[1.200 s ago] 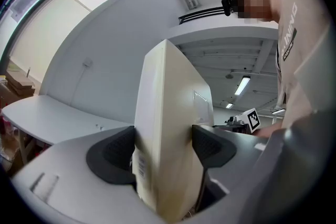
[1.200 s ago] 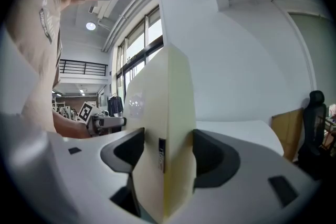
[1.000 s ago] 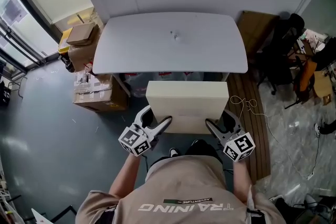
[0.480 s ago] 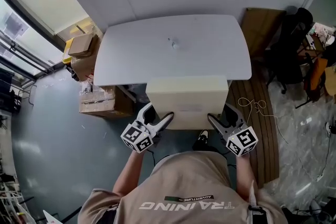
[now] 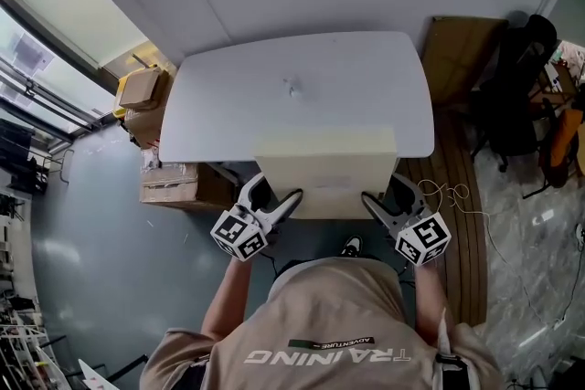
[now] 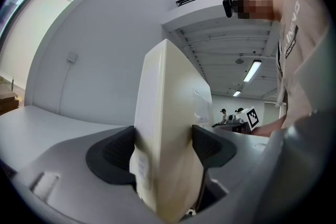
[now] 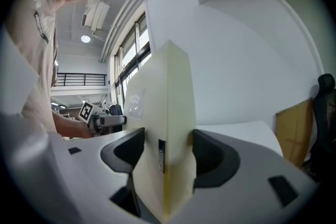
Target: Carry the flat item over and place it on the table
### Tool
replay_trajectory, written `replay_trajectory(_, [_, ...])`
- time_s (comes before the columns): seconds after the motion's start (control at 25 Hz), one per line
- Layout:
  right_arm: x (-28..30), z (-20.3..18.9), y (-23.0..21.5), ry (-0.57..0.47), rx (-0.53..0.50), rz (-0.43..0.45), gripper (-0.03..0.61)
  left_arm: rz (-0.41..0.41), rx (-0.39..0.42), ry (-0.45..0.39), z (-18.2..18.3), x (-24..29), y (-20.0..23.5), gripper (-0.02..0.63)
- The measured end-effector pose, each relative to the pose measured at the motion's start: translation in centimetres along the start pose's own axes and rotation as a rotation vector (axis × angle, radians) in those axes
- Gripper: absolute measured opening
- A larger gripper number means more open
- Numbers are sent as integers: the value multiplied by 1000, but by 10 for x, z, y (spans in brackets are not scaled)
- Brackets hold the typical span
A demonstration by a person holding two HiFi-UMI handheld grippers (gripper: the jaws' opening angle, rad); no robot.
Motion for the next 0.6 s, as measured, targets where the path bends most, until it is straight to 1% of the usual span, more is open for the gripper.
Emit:
replay_trajectory(0.12, [6, -3, -11, 19, 6, 31, 276, 28, -17, 16, -8, 4, 2, 325])
replay_trajectory(0.28, [18, -2, -25, 26, 17, 48, 276, 48, -31, 32, -8, 13, 11, 325])
replay_trajectory(0.4, [26, -9, -33, 40, 27, 47, 276, 57, -35, 45, -13, 18, 19, 325])
replay_trajectory(0.48, [28, -14, -35, 53, 37, 44, 276, 58, -58, 55, -21, 20, 23, 325])
replay_trajectory(0.6, [31, -18, -41, 66, 44, 21, 276, 38, -88, 68, -29, 28, 31, 325])
Point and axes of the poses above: the fingertips, and each gripper's own axes: x forward along the fingers, y to its left, z out of its top, the point moved 5 cm from there along -x, backward along the fingers, and after that the axes turned 5 degrees about -y, right-handed, at the moved point
